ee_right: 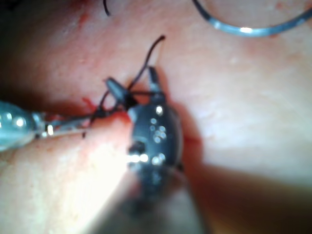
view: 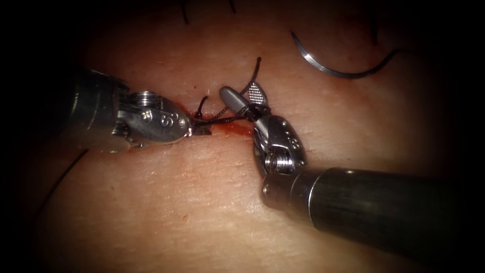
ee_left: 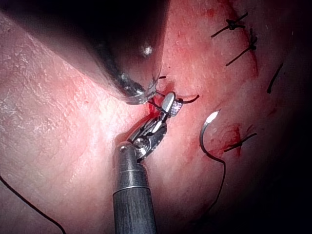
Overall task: Wound Closure
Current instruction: Pull the short end of the thread through using the right gripper
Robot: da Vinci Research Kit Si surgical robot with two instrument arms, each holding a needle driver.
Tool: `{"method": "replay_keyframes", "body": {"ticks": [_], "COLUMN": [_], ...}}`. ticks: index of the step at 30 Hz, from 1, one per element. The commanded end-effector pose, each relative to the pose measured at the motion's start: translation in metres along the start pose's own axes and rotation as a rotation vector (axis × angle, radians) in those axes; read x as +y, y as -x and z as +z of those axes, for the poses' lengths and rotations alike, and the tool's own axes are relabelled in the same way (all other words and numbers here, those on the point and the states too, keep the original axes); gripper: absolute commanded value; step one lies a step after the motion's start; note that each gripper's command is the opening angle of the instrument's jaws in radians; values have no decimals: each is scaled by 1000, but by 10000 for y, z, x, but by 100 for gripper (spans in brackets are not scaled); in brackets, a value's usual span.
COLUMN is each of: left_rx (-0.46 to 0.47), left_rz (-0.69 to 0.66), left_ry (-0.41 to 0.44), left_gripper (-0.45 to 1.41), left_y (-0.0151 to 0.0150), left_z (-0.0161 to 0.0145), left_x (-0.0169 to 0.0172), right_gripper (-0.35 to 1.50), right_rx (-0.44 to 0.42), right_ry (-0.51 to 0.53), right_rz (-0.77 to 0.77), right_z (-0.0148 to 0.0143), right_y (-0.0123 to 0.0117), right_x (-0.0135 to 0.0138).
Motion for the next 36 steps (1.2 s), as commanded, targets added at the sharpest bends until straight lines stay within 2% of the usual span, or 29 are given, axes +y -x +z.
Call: {"method": "replay_keyframes", "body": {"ticks": [1, 3, 4, 5, 6, 12, 15, 17, 24, 27, 36], "left_rx": [1, 1, 1, 1, 1, 2, -1, -6, -25, -27, -41], "left_rz": [0, 1, 1, 1, 2, 5, 8, 8, 1, -1, -8], "left_ry": [1, 0, 0, 0, 1, 3, 1, -3, -14, -14, -20], "left_gripper": [-45, -45, -45, -45, -45, -45, -45, -45, -45, -45, -45], "left_y": [0, 1, 1, 1, 2, 6, 11, 16, 29, 30, 31], "left_z": [8, 8, 8, 8, 8, 6, 2, -1, -12, -12, -8], "left_x": [5, 6, 6, 6, 6, 5, 2, -3, -30, -39, -88], "right_gripper": [44, 29, 11, -24, -35, -35, -35, -35, -35, -35, -35], "right_rx": [-2, -7, -13, -23, -27, -34, -48, -62, -84, -91, -103], "right_ry": [-9, -13, -22, -40, -42, -40, -77, -98, -188, -208, -228], "right_rz": [1, 3, 2, -10, -34, -74, -125, -151, -280, -295, -300], "right_z": [5, 8, 10, 12, 12, 10, 1, -6, -32, -33, -34], "right_y": [5, 4, 4, 5, 5, 4, 4, 7, 10, 11, 29], "right_x": [-6, -10, -11, -12, -13, -14, -23, -34, -107, -124, -124]}}
